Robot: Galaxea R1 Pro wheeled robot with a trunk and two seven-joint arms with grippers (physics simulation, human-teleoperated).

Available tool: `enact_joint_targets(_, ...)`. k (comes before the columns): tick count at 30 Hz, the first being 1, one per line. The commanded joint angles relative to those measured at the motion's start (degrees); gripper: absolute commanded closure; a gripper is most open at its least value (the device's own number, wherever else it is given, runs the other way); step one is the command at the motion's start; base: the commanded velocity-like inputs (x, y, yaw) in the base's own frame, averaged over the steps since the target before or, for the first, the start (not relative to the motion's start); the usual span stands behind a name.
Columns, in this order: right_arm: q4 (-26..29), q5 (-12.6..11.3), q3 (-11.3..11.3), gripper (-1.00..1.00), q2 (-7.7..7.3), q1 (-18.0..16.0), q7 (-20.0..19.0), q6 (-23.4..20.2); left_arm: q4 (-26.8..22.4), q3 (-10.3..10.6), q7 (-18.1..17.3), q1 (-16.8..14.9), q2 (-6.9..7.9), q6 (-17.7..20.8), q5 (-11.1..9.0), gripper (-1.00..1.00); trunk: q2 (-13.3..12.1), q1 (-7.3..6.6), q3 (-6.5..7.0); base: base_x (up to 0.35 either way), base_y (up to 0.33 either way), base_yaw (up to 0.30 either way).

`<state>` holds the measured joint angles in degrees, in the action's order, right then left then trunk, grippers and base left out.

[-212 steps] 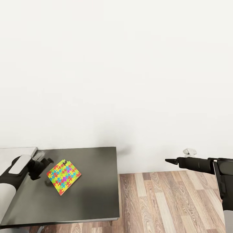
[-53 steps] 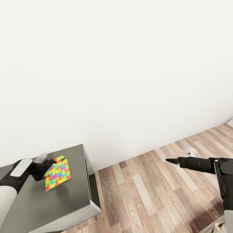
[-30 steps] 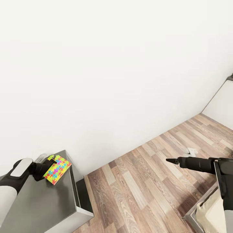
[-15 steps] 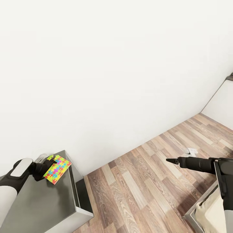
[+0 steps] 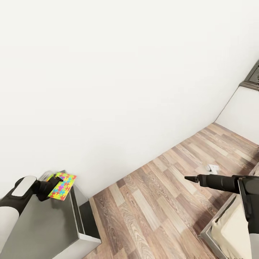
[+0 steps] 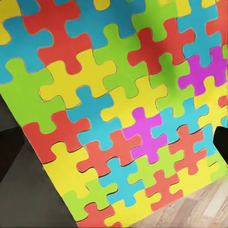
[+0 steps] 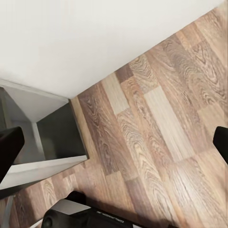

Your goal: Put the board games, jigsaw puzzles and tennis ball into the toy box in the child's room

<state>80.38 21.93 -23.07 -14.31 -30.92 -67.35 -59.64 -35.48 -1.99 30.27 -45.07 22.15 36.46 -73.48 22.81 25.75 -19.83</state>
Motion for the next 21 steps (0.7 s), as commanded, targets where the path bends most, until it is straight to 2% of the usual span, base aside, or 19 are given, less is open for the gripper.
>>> enact_joint_targets(1, 0.04, 0.57, -0.05, -1.00, 0.01, -0.08, -0.59, -0.36, -0.11, -0.12, 0.56, -0.02, 0.00, 0.11, -0.62, -1.00, 0.11, 0.03, -0.10, 0.000, 0.000, -0.128)
enact_joint_targets(21, 0.04, 0.57, -0.12, -1.00, -0.02, -0.09, -0.61, -0.36, -0.20, -0.12, 0.49, -0.02, 0.00, 0.08, -0.62, -1.00, 0.11, 0.03, -0.10, 0.000, 0.000, -0.025)
